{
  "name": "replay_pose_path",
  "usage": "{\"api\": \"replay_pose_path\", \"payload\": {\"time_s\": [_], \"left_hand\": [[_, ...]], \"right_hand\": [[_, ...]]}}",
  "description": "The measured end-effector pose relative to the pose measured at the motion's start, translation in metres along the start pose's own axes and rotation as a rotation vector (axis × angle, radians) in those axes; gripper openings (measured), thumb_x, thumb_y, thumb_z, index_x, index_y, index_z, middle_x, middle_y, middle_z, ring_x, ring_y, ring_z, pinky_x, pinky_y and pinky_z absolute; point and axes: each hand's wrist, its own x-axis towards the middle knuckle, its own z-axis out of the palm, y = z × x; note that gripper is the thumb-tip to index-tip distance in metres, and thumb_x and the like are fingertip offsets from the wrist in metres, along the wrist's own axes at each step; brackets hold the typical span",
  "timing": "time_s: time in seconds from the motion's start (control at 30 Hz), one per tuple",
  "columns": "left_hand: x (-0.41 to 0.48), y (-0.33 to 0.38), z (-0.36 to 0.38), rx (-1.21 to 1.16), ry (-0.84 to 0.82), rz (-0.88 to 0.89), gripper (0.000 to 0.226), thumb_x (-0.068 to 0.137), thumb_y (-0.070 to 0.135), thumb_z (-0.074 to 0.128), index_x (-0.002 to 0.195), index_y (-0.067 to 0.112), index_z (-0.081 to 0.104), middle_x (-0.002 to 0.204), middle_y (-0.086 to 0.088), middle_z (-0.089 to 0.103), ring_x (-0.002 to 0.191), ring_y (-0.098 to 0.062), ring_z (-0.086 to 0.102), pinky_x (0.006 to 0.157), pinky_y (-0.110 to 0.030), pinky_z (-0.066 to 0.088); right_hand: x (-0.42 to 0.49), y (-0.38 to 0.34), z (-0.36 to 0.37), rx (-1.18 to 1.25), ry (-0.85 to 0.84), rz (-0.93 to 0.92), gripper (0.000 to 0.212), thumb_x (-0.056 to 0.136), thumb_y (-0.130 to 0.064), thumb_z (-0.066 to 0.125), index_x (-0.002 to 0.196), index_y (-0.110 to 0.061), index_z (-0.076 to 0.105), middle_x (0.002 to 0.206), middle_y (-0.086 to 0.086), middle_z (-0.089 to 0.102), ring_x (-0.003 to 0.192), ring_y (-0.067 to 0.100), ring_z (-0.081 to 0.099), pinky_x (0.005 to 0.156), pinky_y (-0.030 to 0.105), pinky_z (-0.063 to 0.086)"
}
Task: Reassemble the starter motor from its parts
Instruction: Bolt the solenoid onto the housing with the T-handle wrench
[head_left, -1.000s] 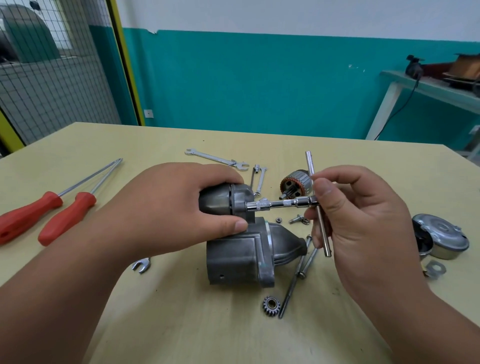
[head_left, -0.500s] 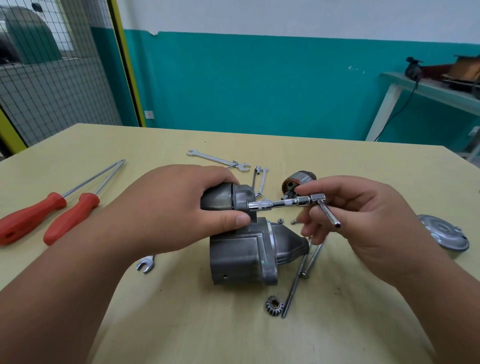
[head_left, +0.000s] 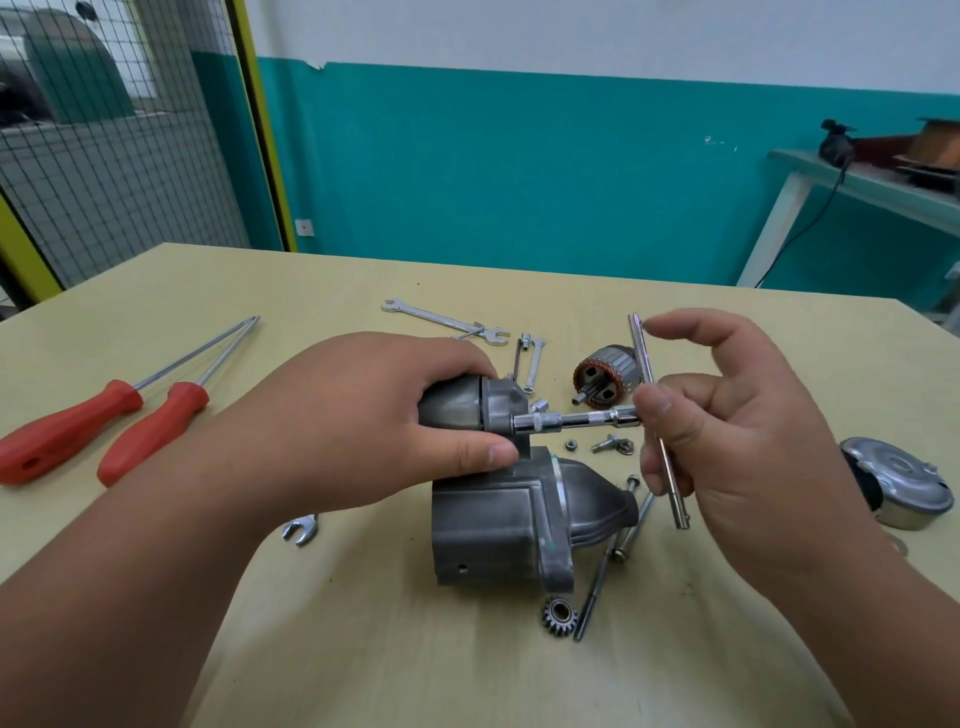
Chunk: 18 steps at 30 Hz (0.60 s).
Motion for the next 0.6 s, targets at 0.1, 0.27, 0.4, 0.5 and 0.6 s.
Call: {"api": "replay_pose_path", "payload": {"time_s": [0.1, 0.27, 0.4, 0.5, 0.6], "left_hand": [[0.001, 0.0, 0.0, -0.011, 0.001, -0.003, 0.069, 0.06, 0.097, 0.041, 0.117, 0.061, 0.054, 0.105, 0.037, 0.064, 0.095, 0.007, 0.058, 0.078, -0.034, 0.054], [0.0, 0.0, 0.0, -0.019, 0.006, 0.006, 0.067, 0.061, 0.096, 0.042, 0.117, 0.061, 0.055, 0.106, 0.038, 0.064, 0.096, 0.005, 0.059, 0.077, -0.035, 0.055], [0.0, -0.001, 0.0, -0.028, 0.005, 0.012, 0.066, 0.061, 0.096, 0.043, 0.116, 0.061, 0.055, 0.106, 0.036, 0.065, 0.096, 0.003, 0.06, 0.078, -0.037, 0.056], [0.0, 0.0, 0.0, -0.023, 0.005, 0.017, 0.066, 0.061, 0.096, 0.042, 0.115, 0.061, 0.055, 0.107, 0.036, 0.065, 0.098, 0.004, 0.059, 0.078, -0.036, 0.056], [0.0, 0.0, 0.0, -0.019, 0.005, 0.021, 0.066, 0.061, 0.096, 0.042, 0.116, 0.061, 0.054, 0.107, 0.037, 0.064, 0.098, 0.004, 0.059, 0.078, -0.036, 0.055]], "right_hand": [[-0.001, 0.002, 0.002, 0.028, 0.016, -0.012, 0.012, 0.082, -0.039, 0.076, 0.091, -0.038, 0.068, 0.057, 0.002, 0.059, 0.047, 0.018, 0.06, 0.044, 0.025, 0.048], [0.004, 0.003, -0.008, 0.127, -0.023, 0.11, 0.022, 0.091, -0.024, 0.056, 0.088, -0.024, 0.078, 0.064, 0.017, 0.068, 0.055, 0.029, 0.067, 0.054, 0.029, 0.056], [0.008, 0.001, -0.019, 0.194, -0.231, 0.204, 0.038, 0.083, -0.001, 0.054, 0.099, -0.025, 0.08, 0.088, 0.023, 0.077, 0.075, 0.037, 0.075, 0.064, 0.033, 0.06], [0.008, -0.001, -0.018, 0.14, -0.291, 0.198, 0.023, 0.079, -0.035, 0.087, 0.1, -0.029, 0.079, 0.091, 0.019, 0.079, 0.075, 0.033, 0.076, 0.063, 0.031, 0.059], [0.006, 0.002, -0.018, -0.002, -0.181, 0.103, 0.03, 0.075, -0.05, 0.085, 0.097, -0.03, 0.081, 0.067, 0.01, 0.073, 0.054, 0.019, 0.064, 0.055, 0.025, 0.053]]}}
